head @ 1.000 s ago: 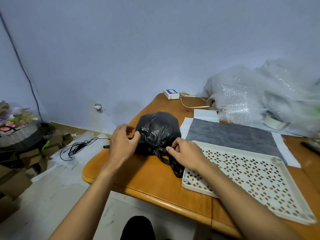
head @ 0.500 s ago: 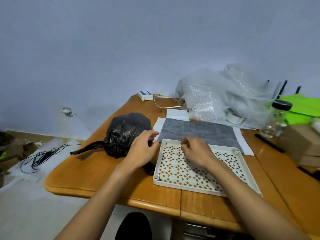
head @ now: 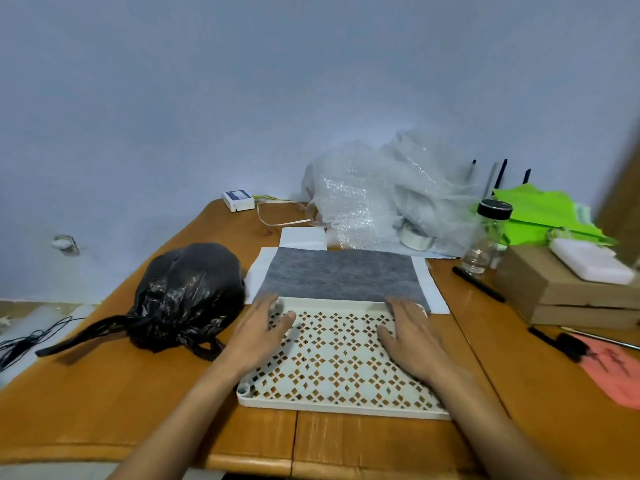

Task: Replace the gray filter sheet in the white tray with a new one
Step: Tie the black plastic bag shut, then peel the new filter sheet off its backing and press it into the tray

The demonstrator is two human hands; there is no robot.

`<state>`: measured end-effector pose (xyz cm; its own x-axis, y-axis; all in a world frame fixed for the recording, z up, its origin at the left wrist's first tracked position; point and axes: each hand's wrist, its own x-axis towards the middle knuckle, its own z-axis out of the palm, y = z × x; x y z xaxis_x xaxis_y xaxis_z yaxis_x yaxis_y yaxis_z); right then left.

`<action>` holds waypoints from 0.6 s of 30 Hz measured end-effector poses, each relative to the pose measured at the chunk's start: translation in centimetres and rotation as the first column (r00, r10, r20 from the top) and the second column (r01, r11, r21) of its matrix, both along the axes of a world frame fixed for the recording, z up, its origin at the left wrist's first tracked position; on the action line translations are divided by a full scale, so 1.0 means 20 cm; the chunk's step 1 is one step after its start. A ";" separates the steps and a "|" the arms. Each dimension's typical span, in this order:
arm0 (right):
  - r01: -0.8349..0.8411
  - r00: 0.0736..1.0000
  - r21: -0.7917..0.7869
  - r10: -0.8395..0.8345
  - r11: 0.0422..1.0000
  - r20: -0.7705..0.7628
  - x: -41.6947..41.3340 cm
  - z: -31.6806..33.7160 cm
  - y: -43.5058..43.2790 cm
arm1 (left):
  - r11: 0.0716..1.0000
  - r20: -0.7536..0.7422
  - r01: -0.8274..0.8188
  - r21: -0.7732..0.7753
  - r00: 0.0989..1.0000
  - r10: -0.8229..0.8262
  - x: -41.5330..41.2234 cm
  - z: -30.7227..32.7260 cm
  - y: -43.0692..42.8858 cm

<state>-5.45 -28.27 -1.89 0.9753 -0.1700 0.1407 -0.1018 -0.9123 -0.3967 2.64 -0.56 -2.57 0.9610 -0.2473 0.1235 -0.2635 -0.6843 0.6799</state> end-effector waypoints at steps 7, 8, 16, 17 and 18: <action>-0.030 0.998 -0.011 0.030 0.999 0.063 0.01 -0.06 -0.03 | 0.996 -0.036 0.045 -0.075 0.998 -0.048 -0.03 -0.06 0.03; -0.033 0.998 -0.022 0.034 0.999 0.057 0.01 -0.06 -0.03 | 0.996 -0.036 0.052 -0.078 0.998 -0.055 -0.03 -0.05 0.03; -0.023 1.000 -0.031 0.024 0.999 0.018 -0.01 -0.03 -0.02 | 0.999 -0.040 0.053 -0.007 0.998 -0.053 -0.06 -0.04 0.04; -0.022 1.000 -0.022 0.022 1.000 0.021 -0.01 -0.03 -0.01 | 0.998 -0.034 0.056 0.016 0.998 -0.056 -0.07 -0.03 0.03; -0.020 1.000 -0.012 0.020 1.000 0.018 -0.02 -0.03 -0.01 | 0.997 -0.033 0.060 0.039 0.998 -0.059 -0.07 -0.03 0.04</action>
